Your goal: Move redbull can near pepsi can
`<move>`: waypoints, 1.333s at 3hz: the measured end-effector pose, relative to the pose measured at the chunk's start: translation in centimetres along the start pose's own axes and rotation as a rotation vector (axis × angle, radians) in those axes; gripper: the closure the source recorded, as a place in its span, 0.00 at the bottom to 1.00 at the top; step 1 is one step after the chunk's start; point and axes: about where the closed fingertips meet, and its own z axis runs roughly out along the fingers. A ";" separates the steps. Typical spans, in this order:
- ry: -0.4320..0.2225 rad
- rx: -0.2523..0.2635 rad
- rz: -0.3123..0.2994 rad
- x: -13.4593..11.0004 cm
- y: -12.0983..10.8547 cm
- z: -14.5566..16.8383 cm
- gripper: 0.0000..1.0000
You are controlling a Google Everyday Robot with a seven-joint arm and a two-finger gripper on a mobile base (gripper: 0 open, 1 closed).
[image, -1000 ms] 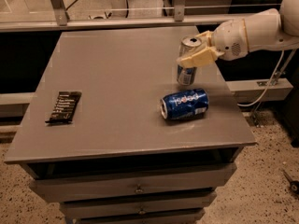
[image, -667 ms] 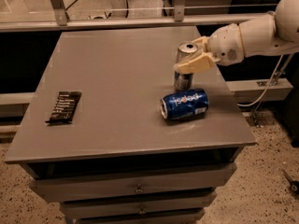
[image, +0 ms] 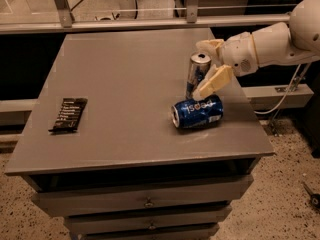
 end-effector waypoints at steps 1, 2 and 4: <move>0.015 0.036 0.001 0.6 -0.8 -0.9 0.00; -0.060 0.224 0.039 3.1 -4.7 -7.8 0.00; -0.161 0.386 0.097 6.7 -7.5 -15.2 0.00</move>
Offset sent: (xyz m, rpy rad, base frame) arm 0.0509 -0.2178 0.0408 0.1819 -0.1804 -0.4613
